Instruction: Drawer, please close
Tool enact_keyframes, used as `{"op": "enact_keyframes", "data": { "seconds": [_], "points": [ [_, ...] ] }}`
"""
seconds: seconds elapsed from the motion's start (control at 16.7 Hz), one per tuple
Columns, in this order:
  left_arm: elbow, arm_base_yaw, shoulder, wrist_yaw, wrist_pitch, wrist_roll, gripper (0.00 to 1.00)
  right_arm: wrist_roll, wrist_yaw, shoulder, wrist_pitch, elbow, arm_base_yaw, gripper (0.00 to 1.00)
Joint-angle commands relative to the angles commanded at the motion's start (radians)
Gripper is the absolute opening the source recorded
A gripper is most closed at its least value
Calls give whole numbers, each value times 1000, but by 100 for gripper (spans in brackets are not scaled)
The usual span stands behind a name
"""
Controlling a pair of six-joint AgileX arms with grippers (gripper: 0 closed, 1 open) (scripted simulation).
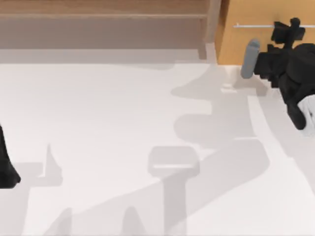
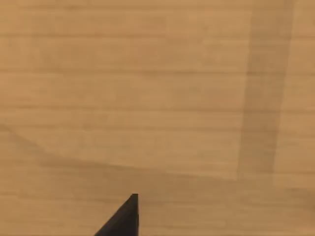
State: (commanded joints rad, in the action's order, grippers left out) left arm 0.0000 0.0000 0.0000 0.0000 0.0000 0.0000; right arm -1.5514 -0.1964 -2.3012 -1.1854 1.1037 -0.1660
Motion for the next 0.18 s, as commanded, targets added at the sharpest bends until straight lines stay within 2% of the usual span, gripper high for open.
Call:
{"op": "enact_keyframes", "data": {
  "seconds": [0.18],
  "points": [
    [0,0,0,0,0,0,100,0,0,0,0,0,0,100]
  ]
}}
